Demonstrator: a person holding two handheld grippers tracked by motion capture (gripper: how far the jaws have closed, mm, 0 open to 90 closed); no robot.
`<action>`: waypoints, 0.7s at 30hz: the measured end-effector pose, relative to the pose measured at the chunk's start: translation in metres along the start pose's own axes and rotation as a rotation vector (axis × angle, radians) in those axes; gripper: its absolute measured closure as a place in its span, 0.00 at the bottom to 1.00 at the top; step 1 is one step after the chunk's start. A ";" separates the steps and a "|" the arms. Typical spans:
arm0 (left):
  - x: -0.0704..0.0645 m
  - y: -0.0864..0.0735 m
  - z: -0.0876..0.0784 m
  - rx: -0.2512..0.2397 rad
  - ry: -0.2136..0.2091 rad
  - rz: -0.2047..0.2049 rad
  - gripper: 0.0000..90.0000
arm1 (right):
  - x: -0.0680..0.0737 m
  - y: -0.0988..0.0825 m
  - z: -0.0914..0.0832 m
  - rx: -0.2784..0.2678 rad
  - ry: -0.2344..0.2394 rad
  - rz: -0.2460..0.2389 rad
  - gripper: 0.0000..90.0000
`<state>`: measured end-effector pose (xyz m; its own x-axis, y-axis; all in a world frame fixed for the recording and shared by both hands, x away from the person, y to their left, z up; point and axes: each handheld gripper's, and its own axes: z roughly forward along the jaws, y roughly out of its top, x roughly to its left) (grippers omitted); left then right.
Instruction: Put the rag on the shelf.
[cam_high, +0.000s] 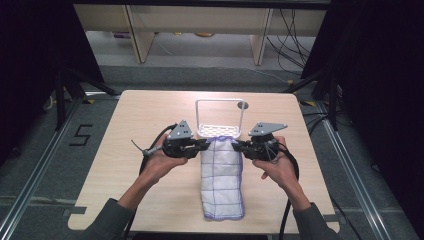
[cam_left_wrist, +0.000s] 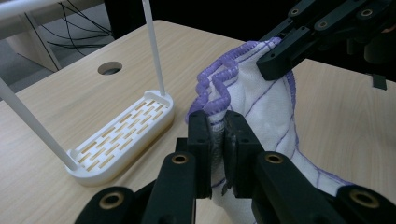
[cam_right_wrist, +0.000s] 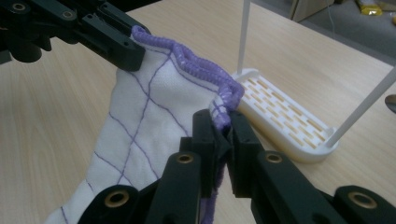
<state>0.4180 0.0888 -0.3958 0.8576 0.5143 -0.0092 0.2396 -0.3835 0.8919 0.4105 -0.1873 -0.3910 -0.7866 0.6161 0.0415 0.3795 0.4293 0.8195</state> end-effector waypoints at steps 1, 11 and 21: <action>0.002 0.005 -0.004 -0.014 0.001 -0.015 0.91 | 0.001 0.007 -0.003 -0.010 0.002 -0.005 0.93; 0.011 0.048 -0.030 -0.042 0.050 0.036 0.91 | 0.000 0.050 -0.024 -0.067 -0.018 -0.037 0.93; 0.040 0.096 -0.032 -0.048 0.125 0.054 0.91 | -0.023 0.094 -0.029 -0.131 -0.071 -0.041 0.93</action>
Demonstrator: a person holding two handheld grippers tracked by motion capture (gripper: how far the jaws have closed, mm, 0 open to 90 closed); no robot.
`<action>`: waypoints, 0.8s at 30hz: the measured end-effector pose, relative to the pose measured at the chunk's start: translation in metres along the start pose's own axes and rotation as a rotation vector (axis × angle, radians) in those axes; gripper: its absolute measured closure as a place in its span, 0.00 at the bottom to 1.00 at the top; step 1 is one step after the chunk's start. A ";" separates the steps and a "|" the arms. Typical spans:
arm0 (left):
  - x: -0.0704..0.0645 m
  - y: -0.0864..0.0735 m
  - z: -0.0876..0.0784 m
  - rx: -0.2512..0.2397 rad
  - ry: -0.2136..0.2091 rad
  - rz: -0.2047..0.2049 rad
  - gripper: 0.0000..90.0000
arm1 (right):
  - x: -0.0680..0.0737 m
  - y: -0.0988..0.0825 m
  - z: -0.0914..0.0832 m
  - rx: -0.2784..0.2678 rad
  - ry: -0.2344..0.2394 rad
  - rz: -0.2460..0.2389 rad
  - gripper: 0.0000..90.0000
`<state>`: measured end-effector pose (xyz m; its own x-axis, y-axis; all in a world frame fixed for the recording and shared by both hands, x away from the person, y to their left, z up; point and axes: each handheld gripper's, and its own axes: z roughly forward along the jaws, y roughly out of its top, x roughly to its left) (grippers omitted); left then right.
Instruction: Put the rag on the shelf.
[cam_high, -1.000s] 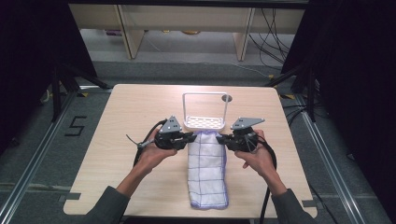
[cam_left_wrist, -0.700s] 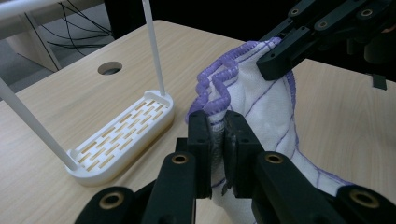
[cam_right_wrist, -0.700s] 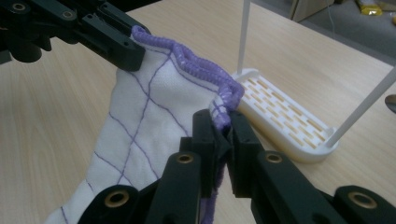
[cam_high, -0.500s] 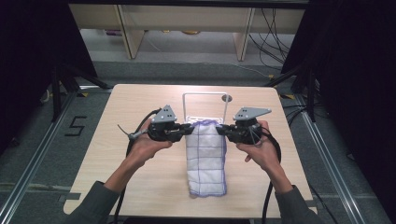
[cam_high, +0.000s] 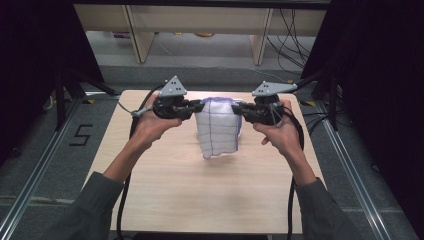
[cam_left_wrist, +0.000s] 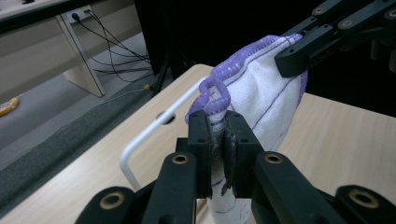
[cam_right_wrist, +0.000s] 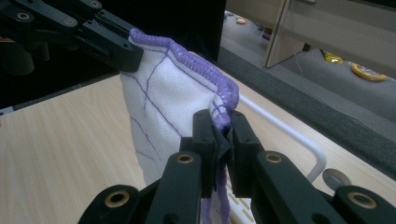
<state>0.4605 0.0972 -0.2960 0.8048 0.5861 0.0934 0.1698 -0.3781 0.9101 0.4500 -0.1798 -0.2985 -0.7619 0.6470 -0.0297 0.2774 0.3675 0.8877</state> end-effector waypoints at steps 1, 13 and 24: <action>0.003 0.004 0.001 -0.001 0.006 0.002 0.91 | -0.003 0.003 0.001 0.000 -0.007 0.013 0.93; 0.030 0.025 0.019 -0.018 0.046 -0.018 0.91 | -0.031 0.033 0.017 -0.024 -0.048 0.036 0.93; 0.042 0.043 0.028 -0.037 0.065 -0.019 0.91 | -0.046 0.046 0.022 -0.036 -0.077 0.046 0.93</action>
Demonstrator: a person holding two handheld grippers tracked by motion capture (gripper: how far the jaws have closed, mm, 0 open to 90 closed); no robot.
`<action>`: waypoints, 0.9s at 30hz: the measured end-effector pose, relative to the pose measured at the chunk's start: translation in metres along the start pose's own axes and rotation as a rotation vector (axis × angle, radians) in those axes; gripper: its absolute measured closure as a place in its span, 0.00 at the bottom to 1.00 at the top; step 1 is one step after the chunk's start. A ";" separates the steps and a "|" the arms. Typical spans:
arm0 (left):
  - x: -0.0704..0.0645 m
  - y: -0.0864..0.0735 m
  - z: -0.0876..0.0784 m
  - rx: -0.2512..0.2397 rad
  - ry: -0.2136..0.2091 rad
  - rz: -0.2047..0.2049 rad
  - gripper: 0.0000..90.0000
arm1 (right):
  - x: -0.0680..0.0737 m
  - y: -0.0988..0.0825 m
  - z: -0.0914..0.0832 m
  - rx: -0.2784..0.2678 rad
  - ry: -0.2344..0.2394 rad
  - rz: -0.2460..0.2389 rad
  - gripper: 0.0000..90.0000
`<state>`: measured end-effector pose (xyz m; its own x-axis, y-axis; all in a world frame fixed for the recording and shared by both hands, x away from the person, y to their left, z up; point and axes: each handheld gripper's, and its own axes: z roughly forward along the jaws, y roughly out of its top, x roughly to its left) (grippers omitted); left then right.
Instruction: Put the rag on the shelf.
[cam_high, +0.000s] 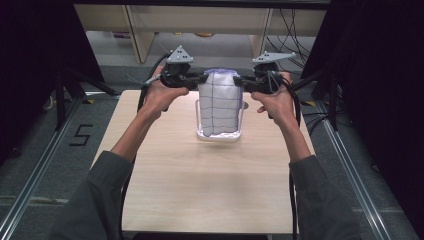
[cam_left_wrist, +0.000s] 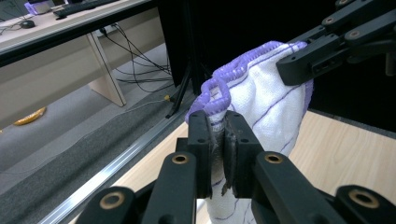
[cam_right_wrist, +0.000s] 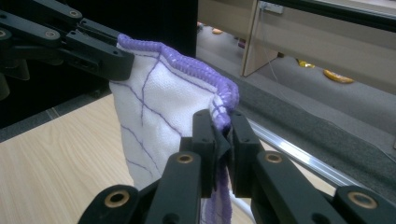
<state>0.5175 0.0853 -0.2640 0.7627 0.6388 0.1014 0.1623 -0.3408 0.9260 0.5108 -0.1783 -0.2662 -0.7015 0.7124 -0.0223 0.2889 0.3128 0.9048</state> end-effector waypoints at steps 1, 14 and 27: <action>0.001 0.002 0.001 0.000 0.005 0.003 0.91 | -0.001 0.001 0.000 -0.001 -0.013 0.016 0.93; 0.018 0.022 0.018 -0.047 0.049 -0.052 0.91 | -0.018 0.022 0.009 -0.027 -0.041 0.049 0.93; 0.044 -0.002 0.061 -0.027 0.093 -0.125 0.90 | -0.044 0.017 0.059 -0.002 -0.091 0.096 0.92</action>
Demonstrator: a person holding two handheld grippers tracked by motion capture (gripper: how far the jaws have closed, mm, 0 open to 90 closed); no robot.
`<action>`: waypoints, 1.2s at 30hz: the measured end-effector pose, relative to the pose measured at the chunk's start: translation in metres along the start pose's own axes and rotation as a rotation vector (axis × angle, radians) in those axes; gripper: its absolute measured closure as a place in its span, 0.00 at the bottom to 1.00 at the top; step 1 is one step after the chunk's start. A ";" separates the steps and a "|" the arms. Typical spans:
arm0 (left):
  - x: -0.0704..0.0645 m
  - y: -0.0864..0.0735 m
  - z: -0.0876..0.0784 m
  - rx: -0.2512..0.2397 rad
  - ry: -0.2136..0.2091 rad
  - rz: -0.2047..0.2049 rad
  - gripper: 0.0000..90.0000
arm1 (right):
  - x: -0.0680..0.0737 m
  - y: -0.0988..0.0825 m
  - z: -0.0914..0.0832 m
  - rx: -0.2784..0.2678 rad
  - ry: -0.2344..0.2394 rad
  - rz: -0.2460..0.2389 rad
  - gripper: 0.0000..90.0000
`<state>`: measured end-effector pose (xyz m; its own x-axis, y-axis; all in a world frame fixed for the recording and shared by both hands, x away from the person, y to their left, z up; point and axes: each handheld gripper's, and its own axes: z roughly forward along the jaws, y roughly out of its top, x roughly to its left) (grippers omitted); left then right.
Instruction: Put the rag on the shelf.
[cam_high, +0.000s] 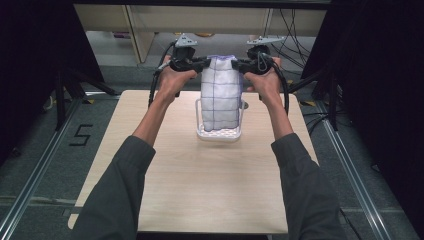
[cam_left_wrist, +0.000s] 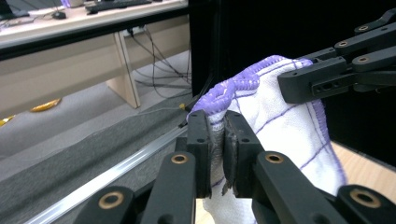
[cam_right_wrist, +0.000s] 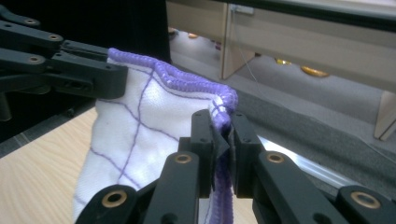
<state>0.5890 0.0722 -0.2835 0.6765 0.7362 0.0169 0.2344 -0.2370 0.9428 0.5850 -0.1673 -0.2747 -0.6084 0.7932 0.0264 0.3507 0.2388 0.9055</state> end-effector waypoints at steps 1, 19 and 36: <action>0.001 -0.002 0.003 0.012 0.005 0.000 0.90 | -0.004 -0.004 0.008 0.025 -0.007 0.006 0.92; 0.013 -0.039 0.036 0.100 0.011 -0.034 0.85 | -0.019 -0.034 0.049 0.159 -0.048 0.057 0.82; 0.011 -0.046 0.001 0.156 0.000 -0.027 0.65 | -0.029 -0.042 0.036 0.213 -0.093 0.120 0.62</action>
<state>0.5866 0.0910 -0.3271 0.6682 0.7440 -0.0078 0.3582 -0.3125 0.8798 0.6139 -0.1804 -0.3286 -0.4889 0.8686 0.0802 0.5643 0.2447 0.7885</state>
